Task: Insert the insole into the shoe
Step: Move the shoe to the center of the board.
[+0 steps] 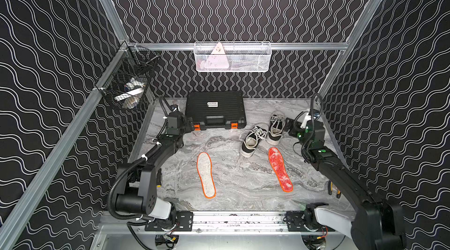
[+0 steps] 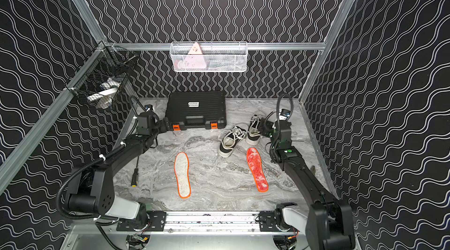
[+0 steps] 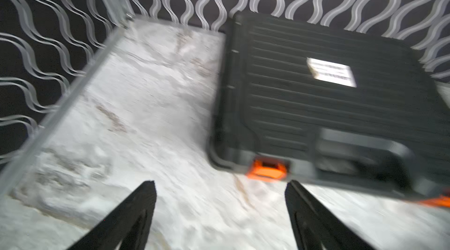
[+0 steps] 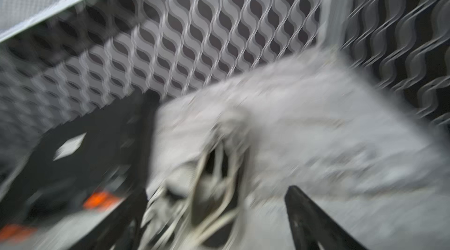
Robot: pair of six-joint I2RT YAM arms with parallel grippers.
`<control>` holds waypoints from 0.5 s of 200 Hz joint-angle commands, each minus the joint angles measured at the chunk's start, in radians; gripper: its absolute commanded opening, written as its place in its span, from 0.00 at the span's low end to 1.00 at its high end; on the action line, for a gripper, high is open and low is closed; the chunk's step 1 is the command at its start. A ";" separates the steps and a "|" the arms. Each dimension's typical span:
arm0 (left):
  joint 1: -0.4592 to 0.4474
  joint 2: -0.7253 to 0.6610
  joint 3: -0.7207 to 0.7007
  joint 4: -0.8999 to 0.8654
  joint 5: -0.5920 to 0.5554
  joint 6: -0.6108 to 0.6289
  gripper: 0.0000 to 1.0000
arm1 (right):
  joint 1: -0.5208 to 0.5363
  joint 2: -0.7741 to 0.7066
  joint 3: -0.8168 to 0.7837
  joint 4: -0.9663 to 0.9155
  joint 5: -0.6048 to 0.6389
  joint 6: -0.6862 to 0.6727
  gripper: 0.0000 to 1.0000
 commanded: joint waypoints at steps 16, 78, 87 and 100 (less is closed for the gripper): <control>-0.283 -0.043 0.145 -0.555 0.025 -0.206 0.89 | 0.138 -0.039 0.099 -0.555 -0.012 0.256 0.75; -0.575 -0.020 0.129 -0.688 0.017 -0.323 0.90 | 0.314 0.189 0.241 -0.635 -0.091 0.335 0.52; -0.601 -0.017 0.136 -0.698 0.001 -0.328 0.91 | 0.332 0.227 0.272 -0.648 -0.065 0.334 0.54; -0.621 -0.019 0.135 -0.700 -0.006 -0.338 0.91 | 0.352 0.268 0.296 -0.640 -0.035 0.334 0.55</control>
